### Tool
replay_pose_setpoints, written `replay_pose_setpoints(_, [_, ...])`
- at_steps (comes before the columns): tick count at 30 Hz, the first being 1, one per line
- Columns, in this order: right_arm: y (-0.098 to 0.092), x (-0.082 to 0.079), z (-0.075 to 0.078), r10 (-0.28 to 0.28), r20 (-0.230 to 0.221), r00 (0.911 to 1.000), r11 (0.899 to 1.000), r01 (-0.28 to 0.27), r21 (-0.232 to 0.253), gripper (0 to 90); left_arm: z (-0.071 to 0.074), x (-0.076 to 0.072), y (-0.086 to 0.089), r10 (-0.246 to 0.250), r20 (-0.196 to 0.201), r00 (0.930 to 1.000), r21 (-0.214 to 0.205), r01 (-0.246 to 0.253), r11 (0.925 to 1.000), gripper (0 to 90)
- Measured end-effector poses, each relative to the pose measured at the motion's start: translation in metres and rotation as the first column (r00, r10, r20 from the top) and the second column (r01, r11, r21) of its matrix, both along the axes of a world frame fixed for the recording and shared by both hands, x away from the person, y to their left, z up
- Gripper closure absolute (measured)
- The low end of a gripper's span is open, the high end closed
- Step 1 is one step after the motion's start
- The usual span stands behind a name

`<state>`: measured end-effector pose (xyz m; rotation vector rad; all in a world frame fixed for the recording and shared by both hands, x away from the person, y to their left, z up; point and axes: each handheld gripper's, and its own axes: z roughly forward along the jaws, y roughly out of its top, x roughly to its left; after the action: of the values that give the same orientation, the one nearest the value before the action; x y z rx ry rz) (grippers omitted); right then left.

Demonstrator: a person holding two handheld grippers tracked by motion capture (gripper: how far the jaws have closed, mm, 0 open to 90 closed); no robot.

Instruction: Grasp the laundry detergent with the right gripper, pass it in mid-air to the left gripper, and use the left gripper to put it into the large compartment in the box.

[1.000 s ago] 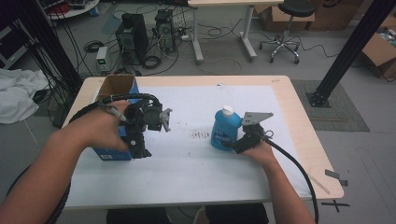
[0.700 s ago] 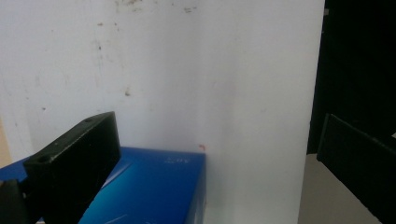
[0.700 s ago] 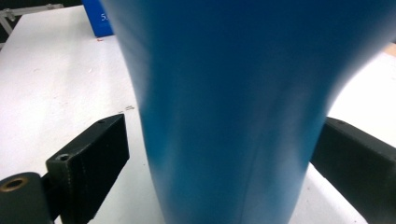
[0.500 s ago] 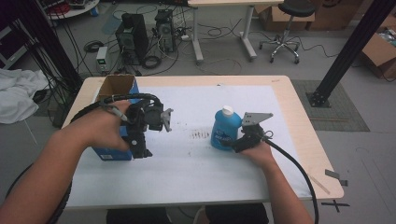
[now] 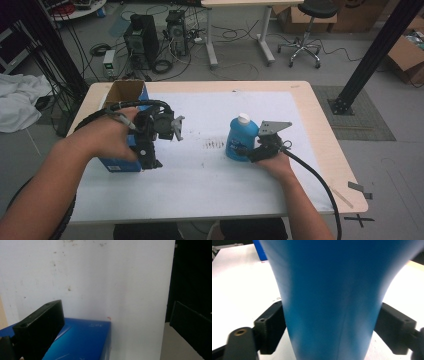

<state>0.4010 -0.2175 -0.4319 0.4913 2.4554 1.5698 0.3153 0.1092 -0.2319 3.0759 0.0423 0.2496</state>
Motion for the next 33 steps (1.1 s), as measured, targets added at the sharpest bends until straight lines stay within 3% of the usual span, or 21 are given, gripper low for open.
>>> replay_pose_setpoints(6, [-0.0003, 0.001, 0.0007, 0.009, 0.009, 0.9999, 1.0, -0.009, 0.027, 24.1, -0.0004, 0.0002, 0.0, 0.001, 0.0, 1.0, -0.001, -0.001, 1.0, 0.2])
replay_pose_setpoints(17, [0.0005, 0.0014, -0.0016, 0.024, 0.005, 0.9997, 0.999, -0.024, 0.03, 28.2, -0.0016, 0.0011, 0.002, 0.005, 0.0, 1.0, -0.002, -0.005, 1.0, 0.2])
replay_pose_setpoints(33, [-0.0011, 0.0006, -0.0041, 0.054, 0.017, 0.9984, 0.997, -0.055, 0.057, 42.0, -0.0003, 0.0023, -0.0001, 0.004, 0.002, 1.0, 0.003, -0.004, 1.0, 0.3])
